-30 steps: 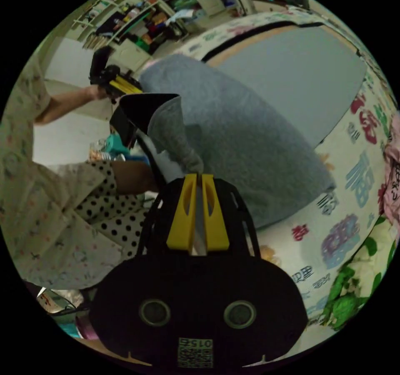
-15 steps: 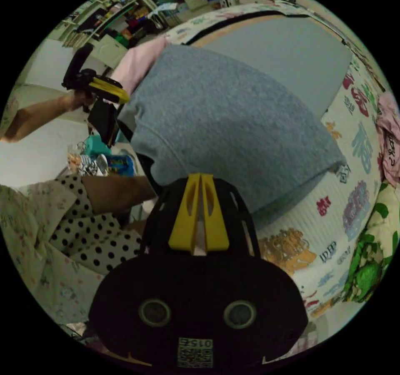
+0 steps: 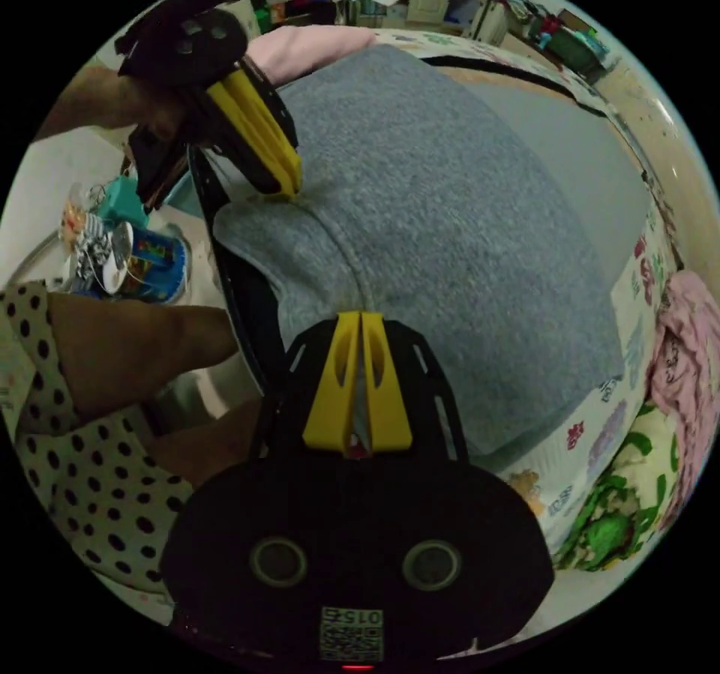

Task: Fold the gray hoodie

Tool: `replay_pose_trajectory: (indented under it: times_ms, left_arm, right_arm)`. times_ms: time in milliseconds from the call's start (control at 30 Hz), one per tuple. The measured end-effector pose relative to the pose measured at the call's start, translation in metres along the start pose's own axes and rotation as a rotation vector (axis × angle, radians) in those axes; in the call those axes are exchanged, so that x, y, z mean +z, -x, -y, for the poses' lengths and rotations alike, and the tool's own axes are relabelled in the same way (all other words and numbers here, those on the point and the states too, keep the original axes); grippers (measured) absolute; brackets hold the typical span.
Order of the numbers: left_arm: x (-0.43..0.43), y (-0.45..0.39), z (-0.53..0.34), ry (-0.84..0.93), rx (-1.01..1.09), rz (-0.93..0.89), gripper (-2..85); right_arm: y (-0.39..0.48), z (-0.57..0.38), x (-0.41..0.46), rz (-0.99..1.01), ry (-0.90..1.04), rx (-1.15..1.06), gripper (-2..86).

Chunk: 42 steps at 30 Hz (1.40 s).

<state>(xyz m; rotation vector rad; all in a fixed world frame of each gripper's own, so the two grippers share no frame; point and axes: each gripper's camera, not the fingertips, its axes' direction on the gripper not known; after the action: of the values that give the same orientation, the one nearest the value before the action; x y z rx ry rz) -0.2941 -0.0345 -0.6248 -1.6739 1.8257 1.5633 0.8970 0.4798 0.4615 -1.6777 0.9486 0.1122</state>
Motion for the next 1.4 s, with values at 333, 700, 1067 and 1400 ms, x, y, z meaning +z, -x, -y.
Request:
replay_pose_trajectory:
  times_ms: [333, 700, 1067, 1400]
  left_arm:
    - [-0.067, 0.089, -0.130, -0.241, -0.347, -0.172, 5.1]
    - [-0.070, 0.275, -0.292, -0.453, -1.002, -0.222, 12.3]
    - [-0.073, 0.285, -0.332, -0.466, -0.986, -0.145, 1.9]
    - [-0.086, 0.250, -0.333, -0.451, -0.932, -0.007, 4.6]
  right_arm:
    - [-0.201, -0.094, -0.018, 0.414, -0.242, 0.896, 9.5]
    - [-0.383, -0.138, 0.018, 0.416, -0.243, 1.293, 12.9]
    - [-0.457, -0.110, 0.046, 0.373, -0.153, 1.203, 2.6]
    - [-0.449, -0.105, 0.047, 0.129, -0.195, 1.051, 4.9]
